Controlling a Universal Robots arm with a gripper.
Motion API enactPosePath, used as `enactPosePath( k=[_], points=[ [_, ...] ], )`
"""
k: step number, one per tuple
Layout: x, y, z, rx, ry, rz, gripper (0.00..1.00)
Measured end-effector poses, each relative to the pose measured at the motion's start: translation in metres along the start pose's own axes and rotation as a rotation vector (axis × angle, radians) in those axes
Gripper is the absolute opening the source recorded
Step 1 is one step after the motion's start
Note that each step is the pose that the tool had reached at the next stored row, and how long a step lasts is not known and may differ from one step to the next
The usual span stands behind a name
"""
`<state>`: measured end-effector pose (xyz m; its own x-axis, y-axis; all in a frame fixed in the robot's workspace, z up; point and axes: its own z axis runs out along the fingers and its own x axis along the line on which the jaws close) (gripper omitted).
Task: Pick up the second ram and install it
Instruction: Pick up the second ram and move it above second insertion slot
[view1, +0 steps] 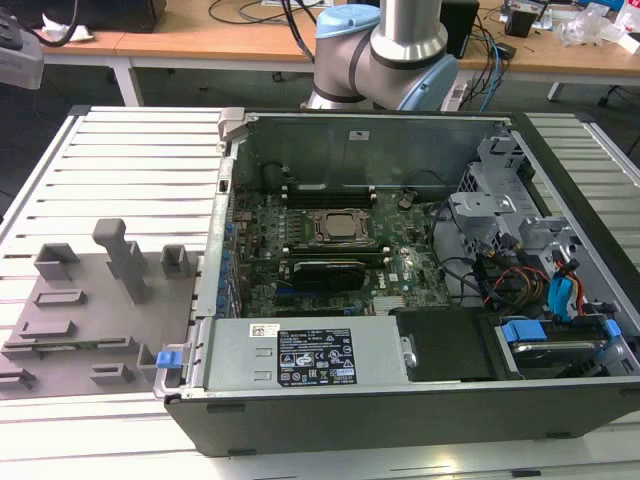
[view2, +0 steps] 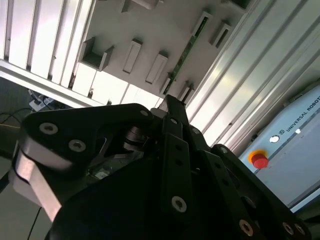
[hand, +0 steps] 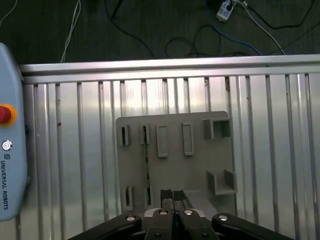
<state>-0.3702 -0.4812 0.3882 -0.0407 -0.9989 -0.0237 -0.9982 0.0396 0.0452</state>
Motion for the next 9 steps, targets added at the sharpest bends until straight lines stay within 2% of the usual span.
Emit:
enactPosePath(
  k=[4, 9],
  points=[
    [0.0000, 0.0000, 0.0000, -0.0011, 0.0021, -0.047, 0.11],
    [0.0000, 0.0000, 0.0000, -0.0011, 0.0023, -0.051, 0.11]
  ],
)
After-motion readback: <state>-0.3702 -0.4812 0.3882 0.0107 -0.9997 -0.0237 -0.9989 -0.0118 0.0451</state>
